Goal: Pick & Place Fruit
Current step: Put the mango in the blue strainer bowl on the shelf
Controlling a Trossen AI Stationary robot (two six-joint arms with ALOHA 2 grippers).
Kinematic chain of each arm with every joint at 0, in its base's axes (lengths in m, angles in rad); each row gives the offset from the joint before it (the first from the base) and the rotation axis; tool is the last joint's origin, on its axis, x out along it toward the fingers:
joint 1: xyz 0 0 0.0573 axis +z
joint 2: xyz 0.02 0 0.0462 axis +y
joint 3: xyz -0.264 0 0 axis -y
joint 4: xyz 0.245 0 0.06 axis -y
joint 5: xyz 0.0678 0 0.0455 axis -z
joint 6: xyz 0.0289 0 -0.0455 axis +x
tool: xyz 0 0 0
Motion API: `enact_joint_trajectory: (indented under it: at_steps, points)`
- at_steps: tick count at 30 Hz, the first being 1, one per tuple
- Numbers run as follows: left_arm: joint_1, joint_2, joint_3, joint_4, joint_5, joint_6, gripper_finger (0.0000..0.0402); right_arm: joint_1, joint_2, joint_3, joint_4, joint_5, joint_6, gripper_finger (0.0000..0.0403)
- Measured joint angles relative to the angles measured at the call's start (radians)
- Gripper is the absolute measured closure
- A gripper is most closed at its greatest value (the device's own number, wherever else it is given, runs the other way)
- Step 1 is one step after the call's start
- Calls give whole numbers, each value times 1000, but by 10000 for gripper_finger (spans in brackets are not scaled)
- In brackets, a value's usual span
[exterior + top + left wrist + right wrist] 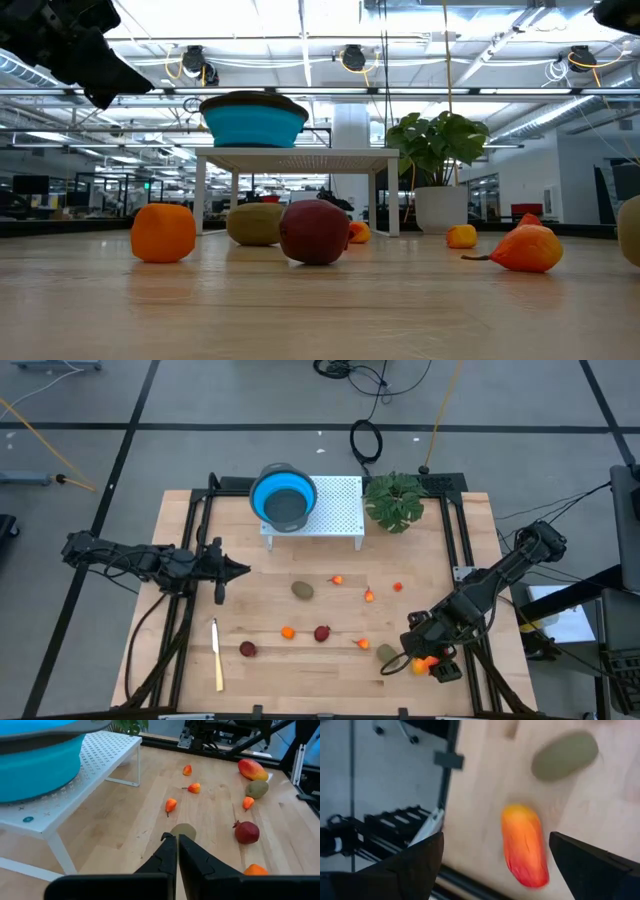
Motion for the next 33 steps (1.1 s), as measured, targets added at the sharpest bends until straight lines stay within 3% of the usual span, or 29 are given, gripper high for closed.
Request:
enact_joint_trajectory:
  at_steps: [7, 16, 22, 33]
  points:
    - [0, 0, 0, 0, 0, 48, 395, 2, 0, -1, 41, 106, -2, 46]
    - [0, 0, 0, -2, 0, 59, 388, 8, -2, -104, 41, 95, 149, 46]
    - [0, 0, 0, -2, 1, 56, 395, 9, -1, -149, 41, 21, 146, 46]
    - [0, 0, 0, -2, 0, 48, 385, 57, -1, -212, 41, 22, 171, 46]
